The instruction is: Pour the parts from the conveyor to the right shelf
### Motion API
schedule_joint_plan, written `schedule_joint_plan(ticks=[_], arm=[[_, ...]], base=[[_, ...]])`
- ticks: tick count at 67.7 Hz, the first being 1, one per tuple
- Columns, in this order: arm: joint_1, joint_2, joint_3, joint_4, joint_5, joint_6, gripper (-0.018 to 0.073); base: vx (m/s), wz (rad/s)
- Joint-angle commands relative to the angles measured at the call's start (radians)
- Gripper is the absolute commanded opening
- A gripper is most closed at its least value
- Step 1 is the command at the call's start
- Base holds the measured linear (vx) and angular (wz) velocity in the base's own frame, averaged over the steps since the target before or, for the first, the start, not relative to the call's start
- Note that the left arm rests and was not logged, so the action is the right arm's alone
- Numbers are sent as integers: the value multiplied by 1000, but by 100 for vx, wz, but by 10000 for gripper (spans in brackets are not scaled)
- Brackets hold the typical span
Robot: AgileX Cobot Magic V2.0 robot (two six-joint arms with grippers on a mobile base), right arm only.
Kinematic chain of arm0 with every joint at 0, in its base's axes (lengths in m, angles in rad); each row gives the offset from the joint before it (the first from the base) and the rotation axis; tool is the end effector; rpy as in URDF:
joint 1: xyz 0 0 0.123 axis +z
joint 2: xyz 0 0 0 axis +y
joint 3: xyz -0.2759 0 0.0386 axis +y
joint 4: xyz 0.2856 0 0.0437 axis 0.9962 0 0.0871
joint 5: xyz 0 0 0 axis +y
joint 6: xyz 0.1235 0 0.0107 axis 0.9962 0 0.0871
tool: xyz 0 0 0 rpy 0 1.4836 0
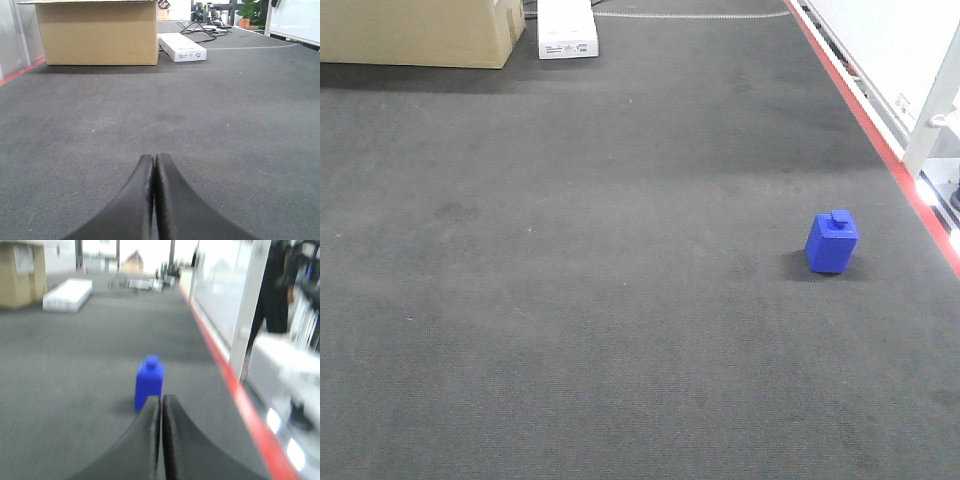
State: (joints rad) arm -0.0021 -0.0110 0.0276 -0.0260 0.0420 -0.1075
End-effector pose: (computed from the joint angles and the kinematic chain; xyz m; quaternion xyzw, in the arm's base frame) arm 0.1339 -0.0004 0.2010 -0.0454 0.6954 -0.0490 0.7155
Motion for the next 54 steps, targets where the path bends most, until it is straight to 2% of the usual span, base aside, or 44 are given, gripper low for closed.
schedule_joint_plan(ticks=[1,17,30,40,54], arm=[[0,-18,1,-25,-206,-27,-10],[0,-18,-38,-14,-462,-23,-10],[0,1,-237,-14,-477,-35,-10],[0,106,-459,-14,-364,-35,-9],[0,361,-767,10,-19,-22,7]], base=[[0,0],[0,0],[0,0],[0,0],[0,0]])
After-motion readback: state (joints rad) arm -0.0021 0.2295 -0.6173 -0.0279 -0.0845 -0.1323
